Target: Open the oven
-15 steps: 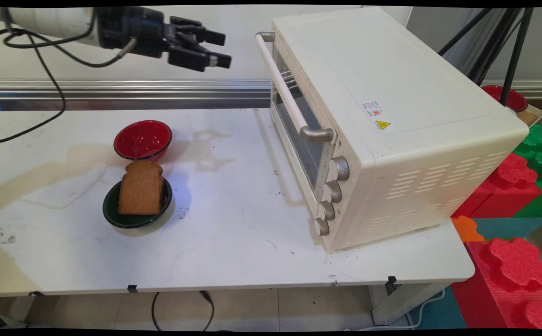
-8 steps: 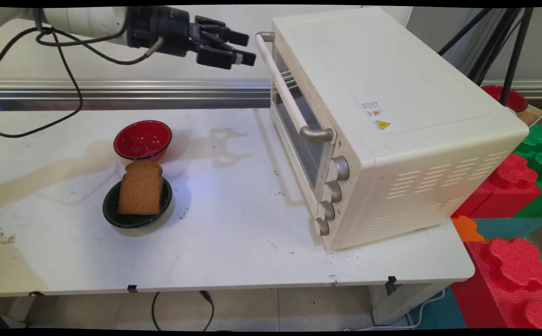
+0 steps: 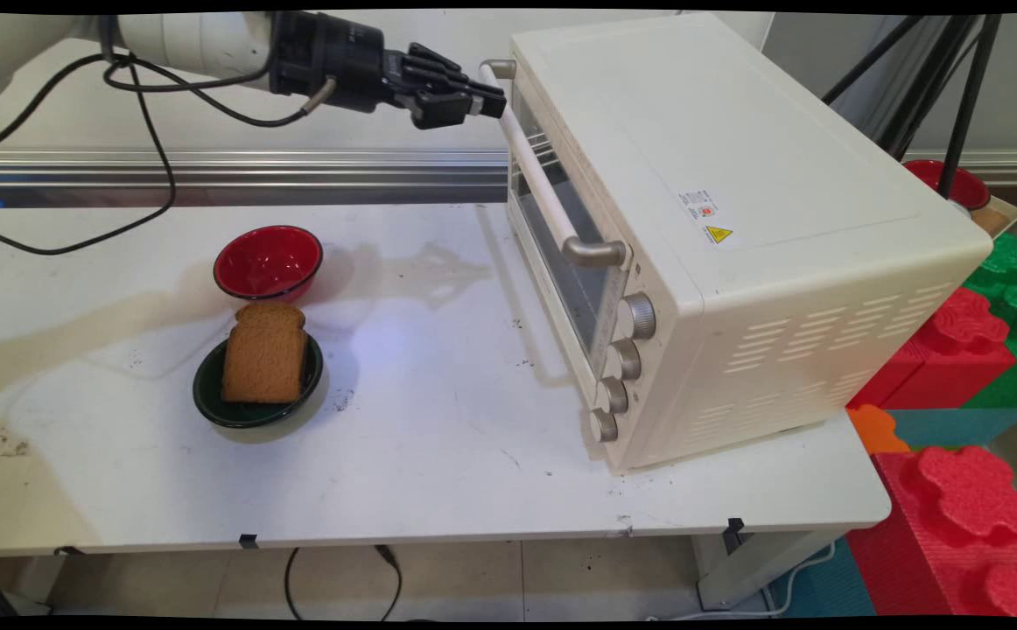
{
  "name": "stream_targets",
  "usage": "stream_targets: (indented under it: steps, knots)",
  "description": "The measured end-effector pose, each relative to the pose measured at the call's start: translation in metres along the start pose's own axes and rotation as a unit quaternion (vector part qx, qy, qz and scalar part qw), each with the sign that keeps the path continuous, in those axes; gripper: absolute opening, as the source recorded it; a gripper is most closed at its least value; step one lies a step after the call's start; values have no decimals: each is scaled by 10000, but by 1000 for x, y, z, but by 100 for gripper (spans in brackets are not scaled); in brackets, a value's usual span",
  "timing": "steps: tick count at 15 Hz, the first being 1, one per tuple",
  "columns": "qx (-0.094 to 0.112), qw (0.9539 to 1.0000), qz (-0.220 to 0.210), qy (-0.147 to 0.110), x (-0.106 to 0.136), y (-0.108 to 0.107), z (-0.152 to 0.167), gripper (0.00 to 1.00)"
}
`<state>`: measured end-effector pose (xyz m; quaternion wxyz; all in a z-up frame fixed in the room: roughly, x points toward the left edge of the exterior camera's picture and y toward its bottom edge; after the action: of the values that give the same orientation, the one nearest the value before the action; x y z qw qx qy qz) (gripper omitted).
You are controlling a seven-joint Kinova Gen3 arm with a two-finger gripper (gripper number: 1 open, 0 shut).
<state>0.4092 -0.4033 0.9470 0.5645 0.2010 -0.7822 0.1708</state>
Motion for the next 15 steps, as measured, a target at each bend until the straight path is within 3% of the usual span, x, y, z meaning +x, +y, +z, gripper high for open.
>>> stream_targets:
  steps: [15]
  knots:
    - [-136,9993,180,-297,-2,-5,39,0]
